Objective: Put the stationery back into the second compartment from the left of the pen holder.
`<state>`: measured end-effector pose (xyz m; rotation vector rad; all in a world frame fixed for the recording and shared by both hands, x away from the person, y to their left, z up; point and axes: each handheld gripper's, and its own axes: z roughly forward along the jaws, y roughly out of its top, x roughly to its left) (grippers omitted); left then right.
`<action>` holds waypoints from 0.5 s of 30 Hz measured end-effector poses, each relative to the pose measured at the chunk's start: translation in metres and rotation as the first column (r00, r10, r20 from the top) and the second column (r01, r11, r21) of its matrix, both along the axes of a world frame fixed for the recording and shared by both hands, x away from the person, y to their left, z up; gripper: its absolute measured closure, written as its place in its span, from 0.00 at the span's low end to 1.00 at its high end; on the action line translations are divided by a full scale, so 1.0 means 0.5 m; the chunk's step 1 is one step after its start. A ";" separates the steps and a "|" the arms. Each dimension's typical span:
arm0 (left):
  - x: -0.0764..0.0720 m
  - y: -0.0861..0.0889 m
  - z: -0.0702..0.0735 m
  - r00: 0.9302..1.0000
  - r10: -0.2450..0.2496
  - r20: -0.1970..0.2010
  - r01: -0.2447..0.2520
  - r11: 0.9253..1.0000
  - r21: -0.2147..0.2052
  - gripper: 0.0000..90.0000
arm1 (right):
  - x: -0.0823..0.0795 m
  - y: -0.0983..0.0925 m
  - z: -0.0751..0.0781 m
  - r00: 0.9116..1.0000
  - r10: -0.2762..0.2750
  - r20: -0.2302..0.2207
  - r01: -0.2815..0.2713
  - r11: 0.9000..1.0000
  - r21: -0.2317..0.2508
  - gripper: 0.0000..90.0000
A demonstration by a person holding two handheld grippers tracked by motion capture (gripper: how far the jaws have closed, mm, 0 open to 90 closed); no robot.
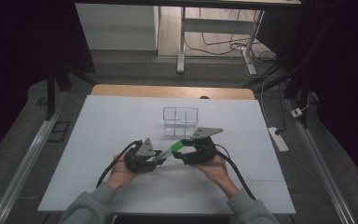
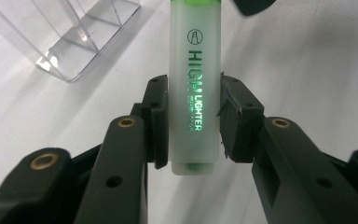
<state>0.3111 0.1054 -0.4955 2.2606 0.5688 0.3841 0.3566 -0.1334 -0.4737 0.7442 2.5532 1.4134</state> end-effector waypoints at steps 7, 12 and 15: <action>-0.005 -0.021 -0.008 1.000 0.006 0.016 -0.006 1.000 0.018 0.72 | -0.001 0.006 -0.006 1.000 -0.020 -0.012 0.020 1.000 0.015 0.49; -0.004 -0.030 -0.016 1.000 0.003 0.016 -0.004 0.999 0.037 0.72 | 0.004 -0.002 -0.001 0.999 -0.013 -0.038 0.015 0.998 0.065 0.61; -0.003 -0.030 -0.017 1.000 0.006 0.019 -0.006 0.999 0.036 0.72 | 0.001 -0.001 0.002 1.000 -0.007 -0.029 0.009 0.998 0.066 0.63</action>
